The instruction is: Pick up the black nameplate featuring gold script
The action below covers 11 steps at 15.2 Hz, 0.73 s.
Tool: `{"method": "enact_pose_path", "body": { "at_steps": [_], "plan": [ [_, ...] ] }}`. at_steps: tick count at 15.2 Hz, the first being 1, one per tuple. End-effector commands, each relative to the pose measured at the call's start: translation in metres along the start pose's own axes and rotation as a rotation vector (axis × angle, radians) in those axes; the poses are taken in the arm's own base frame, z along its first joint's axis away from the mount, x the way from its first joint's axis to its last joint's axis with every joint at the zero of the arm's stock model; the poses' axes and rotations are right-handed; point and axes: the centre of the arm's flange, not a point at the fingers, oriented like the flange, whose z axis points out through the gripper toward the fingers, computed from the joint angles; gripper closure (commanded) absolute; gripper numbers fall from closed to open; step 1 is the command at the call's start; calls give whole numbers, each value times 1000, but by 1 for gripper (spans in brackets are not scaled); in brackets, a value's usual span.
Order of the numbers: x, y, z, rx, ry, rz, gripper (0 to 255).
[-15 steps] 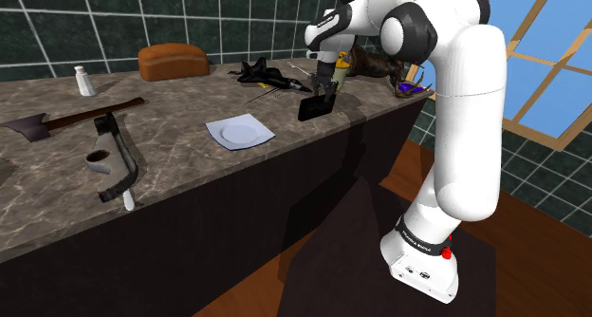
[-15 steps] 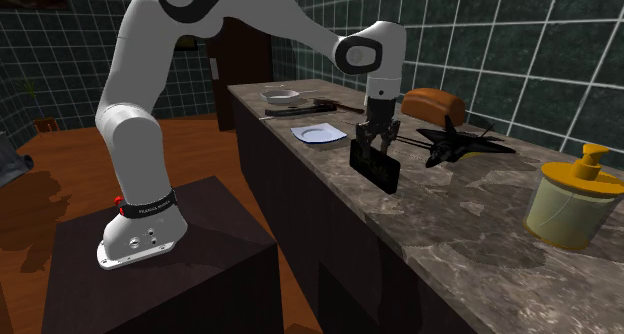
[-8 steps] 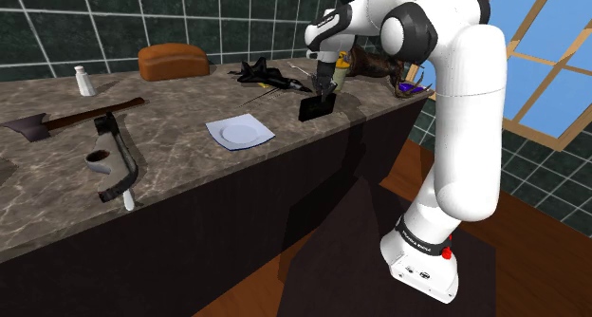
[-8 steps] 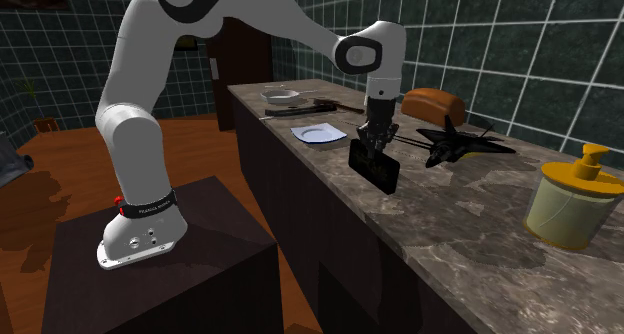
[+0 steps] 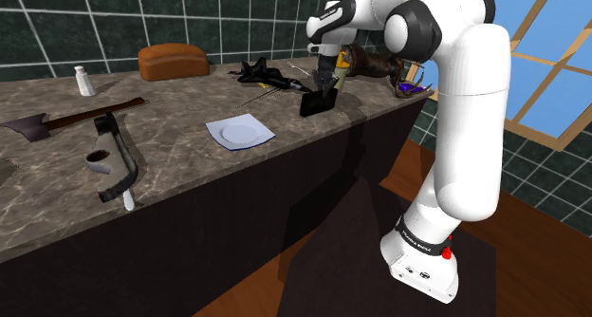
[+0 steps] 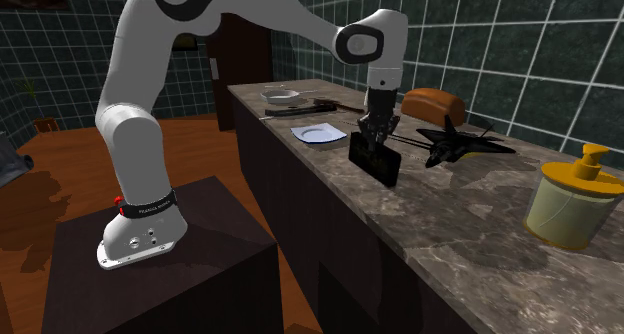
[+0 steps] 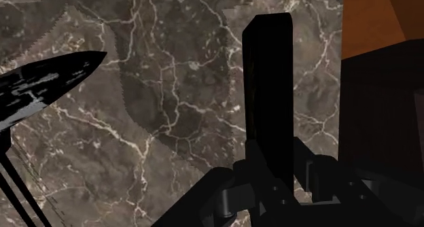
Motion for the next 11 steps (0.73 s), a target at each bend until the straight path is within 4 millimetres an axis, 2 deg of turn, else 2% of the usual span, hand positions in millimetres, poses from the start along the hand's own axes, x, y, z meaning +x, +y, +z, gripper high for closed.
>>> {"method": "enact_pose_path", "body": {
  "at_steps": [1,9,11],
  "plan": [
    [0,-1,-11,0,0,0,255],
    [-2,-3,-53,0,0,0,255],
    [-2,-3,-54,0,0,0,255]
  ]
}}
